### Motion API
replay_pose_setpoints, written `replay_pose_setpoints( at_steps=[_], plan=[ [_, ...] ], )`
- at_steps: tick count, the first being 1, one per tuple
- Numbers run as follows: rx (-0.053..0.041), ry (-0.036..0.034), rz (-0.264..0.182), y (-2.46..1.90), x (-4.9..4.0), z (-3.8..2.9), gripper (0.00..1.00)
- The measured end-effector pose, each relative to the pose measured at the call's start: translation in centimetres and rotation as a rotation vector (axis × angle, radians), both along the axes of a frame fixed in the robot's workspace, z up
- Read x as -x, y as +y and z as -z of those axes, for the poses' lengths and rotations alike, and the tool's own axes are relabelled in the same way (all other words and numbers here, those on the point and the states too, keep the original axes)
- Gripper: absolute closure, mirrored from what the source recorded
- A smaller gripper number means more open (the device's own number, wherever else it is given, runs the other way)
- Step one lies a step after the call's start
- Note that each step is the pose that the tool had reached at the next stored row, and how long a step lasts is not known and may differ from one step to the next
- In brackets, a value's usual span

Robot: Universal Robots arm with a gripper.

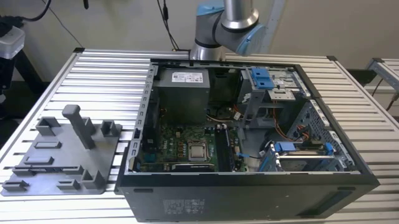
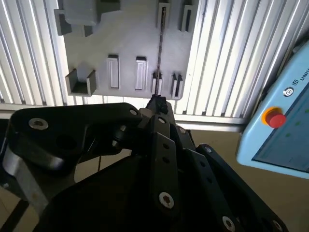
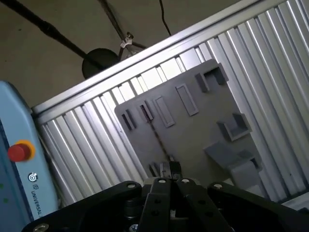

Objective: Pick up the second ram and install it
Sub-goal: 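Pick up the second ram and move it above second insertion slot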

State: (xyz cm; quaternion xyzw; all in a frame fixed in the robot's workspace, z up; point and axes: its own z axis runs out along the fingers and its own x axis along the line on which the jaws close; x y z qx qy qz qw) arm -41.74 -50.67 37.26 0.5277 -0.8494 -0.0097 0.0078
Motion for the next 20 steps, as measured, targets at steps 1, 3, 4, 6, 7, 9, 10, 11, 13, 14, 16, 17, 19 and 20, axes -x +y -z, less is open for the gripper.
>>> replay_pose_setpoints(
  at_steps=[1,3,4,6,7,9,10,11,13,14,16,17,19,20],
  plan=[
    [0.0016,-0.0016,-0.013,0.0,0.0,0.01,0.89],
    [0.0043,-0.0048,-0.039,0.01,0.0,0.03,0.89],
    [0.0058,-0.0066,-0.052,0.02,0.0,0.05,0.89],
    [0.0082,-0.0098,-0.081,0.02,0.0,0.06,0.89],
    [0.0092,-0.0117,-0.096,0.02,0.0,0.07,0.89],
    [0.011,-0.0149,-0.127,0.02,-0.01,0.11,0.89],
    [0.011,-0.0154,-0.143,0.03,-0.01,0.12,0.89],
    [0.0111,-0.0155,-0.159,0.03,-0.01,0.13,0.89],
    [0.011,-0.0156,-0.193,0.03,0.0,0.14,0.89],
    [0.0109,-0.0157,-0.212,0.03,0.0,0.13,0.89],
    [0.0105,-0.016,-0.243,0.03,0.0,0.14,0.89],
    [0.0105,-0.016,-0.256,0.03,0.0,0.14,0.89],
    [0.0103,-0.0161,-0.278,0.03,0.0,0.14,0.89],
    [0.0102,-0.0162,-0.292,0.03,0.0,0.14,0.89]
  ],
)
